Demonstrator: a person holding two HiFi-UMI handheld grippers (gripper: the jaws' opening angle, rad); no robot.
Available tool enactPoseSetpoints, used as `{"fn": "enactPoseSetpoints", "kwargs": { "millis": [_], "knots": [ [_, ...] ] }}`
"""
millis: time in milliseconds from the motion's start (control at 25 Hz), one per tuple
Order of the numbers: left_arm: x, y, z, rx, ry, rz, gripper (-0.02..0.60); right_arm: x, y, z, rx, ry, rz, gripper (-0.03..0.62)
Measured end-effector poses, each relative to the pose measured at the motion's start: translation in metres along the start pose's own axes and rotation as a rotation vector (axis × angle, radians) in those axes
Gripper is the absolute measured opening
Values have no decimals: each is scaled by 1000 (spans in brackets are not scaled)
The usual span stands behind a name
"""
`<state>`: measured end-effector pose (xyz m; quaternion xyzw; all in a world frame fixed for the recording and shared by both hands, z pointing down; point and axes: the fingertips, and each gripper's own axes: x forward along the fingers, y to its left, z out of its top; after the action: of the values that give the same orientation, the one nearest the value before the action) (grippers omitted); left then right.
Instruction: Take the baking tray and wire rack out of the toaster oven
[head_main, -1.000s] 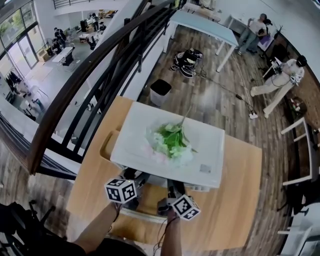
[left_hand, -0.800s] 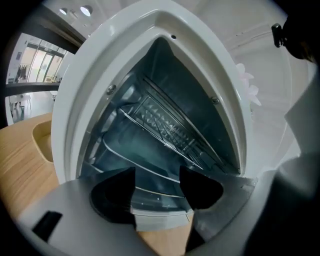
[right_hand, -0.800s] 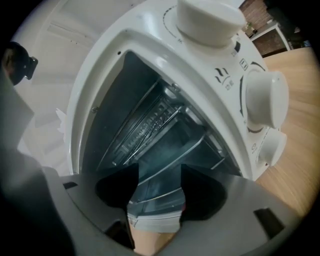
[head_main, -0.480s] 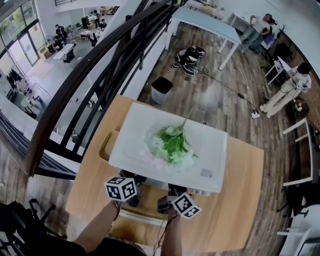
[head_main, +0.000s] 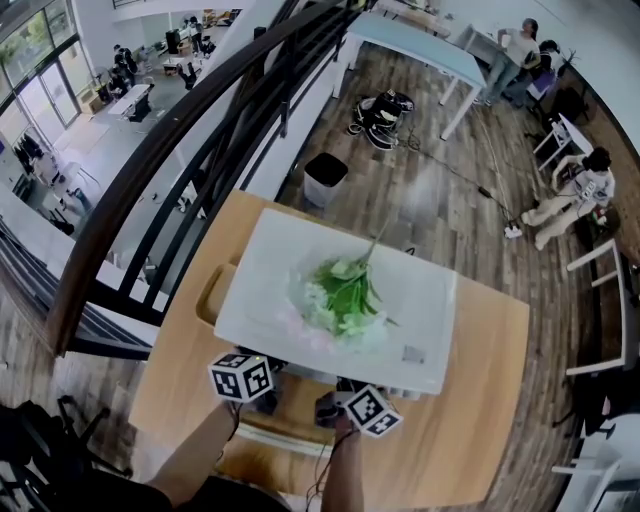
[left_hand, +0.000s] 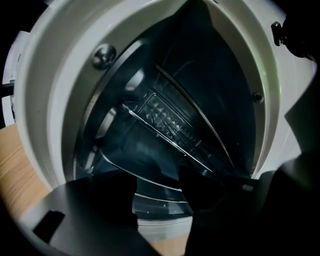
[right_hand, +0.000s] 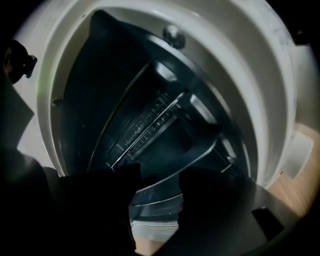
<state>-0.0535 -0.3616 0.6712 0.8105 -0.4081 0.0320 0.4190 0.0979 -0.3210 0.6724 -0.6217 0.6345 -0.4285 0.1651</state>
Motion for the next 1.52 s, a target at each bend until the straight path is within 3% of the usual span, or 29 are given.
{"fn": "enactPoseSetpoints", "kwargs": {
  "millis": [1520],
  "knots": [
    [-20,1,-19,11,3,13,252,-21,-3,-17,12,9,-19,213]
  ]
}}
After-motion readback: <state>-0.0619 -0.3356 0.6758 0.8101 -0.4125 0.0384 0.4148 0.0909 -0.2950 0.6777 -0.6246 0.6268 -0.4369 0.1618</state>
